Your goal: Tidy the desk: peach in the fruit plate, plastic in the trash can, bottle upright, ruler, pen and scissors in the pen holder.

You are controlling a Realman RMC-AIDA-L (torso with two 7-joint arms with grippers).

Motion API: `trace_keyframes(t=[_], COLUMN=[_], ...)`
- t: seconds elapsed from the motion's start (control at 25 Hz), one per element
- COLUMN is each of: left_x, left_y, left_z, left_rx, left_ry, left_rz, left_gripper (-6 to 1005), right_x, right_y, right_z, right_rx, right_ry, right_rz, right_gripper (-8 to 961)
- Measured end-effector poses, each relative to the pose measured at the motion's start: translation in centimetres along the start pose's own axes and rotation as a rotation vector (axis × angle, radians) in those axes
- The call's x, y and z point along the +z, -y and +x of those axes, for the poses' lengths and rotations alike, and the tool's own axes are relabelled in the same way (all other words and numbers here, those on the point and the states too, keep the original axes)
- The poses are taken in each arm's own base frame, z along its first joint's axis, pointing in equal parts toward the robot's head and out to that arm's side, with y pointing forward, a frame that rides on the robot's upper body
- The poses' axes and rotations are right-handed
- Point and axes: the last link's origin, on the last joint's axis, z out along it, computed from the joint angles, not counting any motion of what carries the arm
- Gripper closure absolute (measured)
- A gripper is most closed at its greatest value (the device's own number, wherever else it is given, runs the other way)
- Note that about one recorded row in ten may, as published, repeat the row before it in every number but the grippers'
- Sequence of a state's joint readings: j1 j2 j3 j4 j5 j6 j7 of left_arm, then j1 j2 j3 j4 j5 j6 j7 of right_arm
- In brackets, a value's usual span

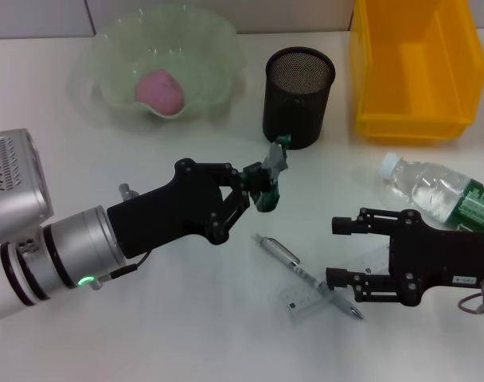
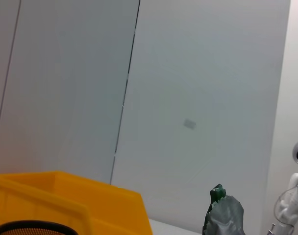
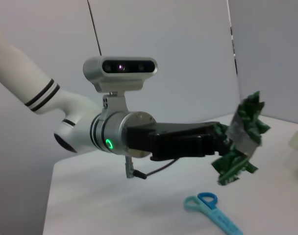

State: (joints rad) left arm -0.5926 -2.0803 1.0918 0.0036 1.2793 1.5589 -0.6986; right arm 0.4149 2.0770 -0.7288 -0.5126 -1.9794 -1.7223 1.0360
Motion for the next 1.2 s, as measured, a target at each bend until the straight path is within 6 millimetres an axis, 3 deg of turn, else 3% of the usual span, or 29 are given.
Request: trace_keyframes(t=[0.64,1.2], left_x=[0.6,1.2], left_y=[0.7,0.4], left_z=[0.0,-0.6], left_rx=[0.030,0.017], left_ry=[-0.040,-0.040], left_rz=[0.103,0.156], left_gripper=[974,974], right_x=[2.8,4.5], right_y=[1.0,0.6], right_z=[-0.2,0.6], right_rx=[0.116,0.244], right_ry=[0.171,0.275], right_rz=[0.118,0.203], right_gripper=[220,220])
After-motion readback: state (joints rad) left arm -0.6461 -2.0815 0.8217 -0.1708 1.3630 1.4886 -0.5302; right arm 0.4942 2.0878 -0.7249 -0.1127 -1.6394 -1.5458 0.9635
